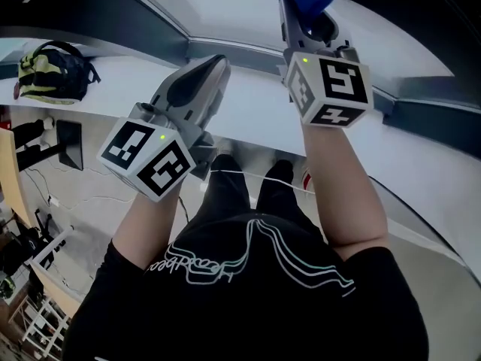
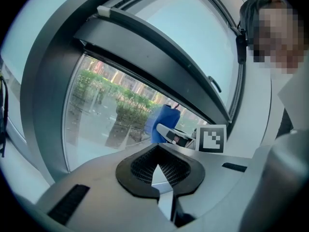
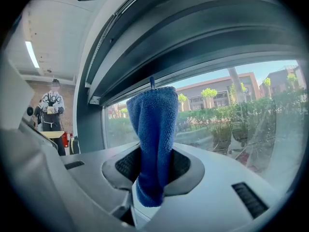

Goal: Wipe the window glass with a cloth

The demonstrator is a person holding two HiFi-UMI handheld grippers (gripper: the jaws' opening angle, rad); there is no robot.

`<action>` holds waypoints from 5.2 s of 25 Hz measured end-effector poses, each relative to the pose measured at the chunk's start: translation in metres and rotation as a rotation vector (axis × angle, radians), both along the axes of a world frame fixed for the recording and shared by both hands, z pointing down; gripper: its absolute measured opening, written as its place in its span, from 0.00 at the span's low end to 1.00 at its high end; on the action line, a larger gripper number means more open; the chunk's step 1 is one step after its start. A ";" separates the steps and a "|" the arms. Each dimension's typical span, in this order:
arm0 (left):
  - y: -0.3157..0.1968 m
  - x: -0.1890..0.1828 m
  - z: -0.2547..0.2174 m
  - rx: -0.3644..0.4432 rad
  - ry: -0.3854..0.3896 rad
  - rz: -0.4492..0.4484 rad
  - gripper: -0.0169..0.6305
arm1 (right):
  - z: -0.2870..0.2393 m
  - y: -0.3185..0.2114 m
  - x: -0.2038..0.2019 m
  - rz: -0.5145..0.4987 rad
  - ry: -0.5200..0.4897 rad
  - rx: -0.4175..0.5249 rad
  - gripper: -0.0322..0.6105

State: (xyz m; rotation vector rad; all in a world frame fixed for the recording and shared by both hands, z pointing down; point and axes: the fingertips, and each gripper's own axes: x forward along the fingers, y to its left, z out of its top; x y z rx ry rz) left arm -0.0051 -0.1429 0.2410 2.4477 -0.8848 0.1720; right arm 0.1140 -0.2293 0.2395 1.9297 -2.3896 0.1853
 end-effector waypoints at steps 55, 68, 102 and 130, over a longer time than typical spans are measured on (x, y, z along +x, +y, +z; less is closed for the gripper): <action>0.119 0.332 0.026 0.005 -0.051 0.383 0.03 | 0.018 0.187 0.478 0.622 0.014 0.013 0.20; 0.110 0.316 0.032 0.016 -0.022 0.368 0.03 | 0.012 0.187 0.462 0.631 0.046 0.025 0.20; -0.034 -0.170 0.109 -0.045 -0.020 -0.113 0.03 | 0.129 -0.012 -0.208 -0.216 0.024 -0.074 0.20; -0.057 -0.250 0.131 -0.068 -0.002 -0.198 0.03 | 0.140 -0.132 -0.283 -0.090 -0.001 -0.018 0.20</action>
